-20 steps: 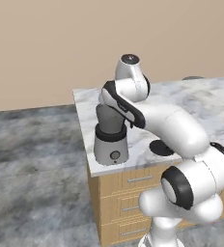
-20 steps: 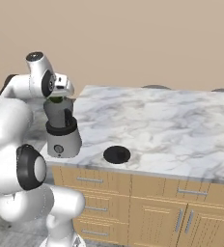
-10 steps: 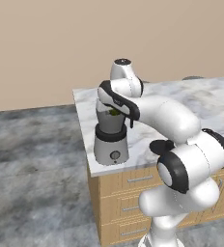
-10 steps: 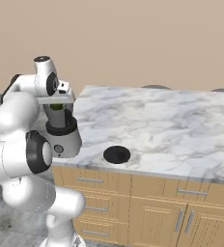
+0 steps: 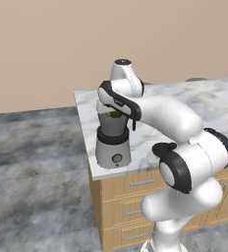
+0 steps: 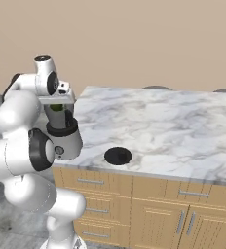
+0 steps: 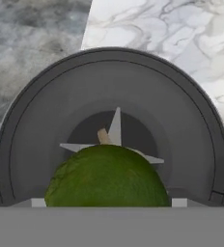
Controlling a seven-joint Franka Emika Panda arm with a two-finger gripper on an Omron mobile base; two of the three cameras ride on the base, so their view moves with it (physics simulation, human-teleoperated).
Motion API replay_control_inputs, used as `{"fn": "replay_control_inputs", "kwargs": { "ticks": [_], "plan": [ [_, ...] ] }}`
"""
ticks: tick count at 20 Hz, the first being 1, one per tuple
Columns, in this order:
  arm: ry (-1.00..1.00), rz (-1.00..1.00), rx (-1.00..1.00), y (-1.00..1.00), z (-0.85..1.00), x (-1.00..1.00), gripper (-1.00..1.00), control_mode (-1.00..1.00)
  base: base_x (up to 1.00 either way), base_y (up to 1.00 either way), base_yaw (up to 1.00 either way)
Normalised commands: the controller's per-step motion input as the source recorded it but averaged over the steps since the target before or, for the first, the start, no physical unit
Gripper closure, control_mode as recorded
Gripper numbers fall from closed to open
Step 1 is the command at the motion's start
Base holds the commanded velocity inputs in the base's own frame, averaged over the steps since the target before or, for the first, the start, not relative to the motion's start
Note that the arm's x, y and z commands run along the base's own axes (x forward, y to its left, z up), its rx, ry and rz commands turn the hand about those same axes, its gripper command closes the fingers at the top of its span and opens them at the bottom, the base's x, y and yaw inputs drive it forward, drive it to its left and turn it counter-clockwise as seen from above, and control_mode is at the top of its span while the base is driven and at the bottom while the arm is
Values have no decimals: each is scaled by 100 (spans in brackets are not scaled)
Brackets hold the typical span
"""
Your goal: Grab the garlic and lime from the fridge, place them in the blender, close the lid, and turn on the blender to create a marinade.
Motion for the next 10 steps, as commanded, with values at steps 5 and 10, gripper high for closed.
{"fn": "replay_control_inputs", "kwargs": {
  "ticks": [5, 10],
  "plan": [
    [-1, 0, 0, 0, 26, 0, -100, -100, 0, 0, 0],
    [-7, 0, 0, 0, 34, -2, -100, -100, 0, 0, 0]
  ]
}}
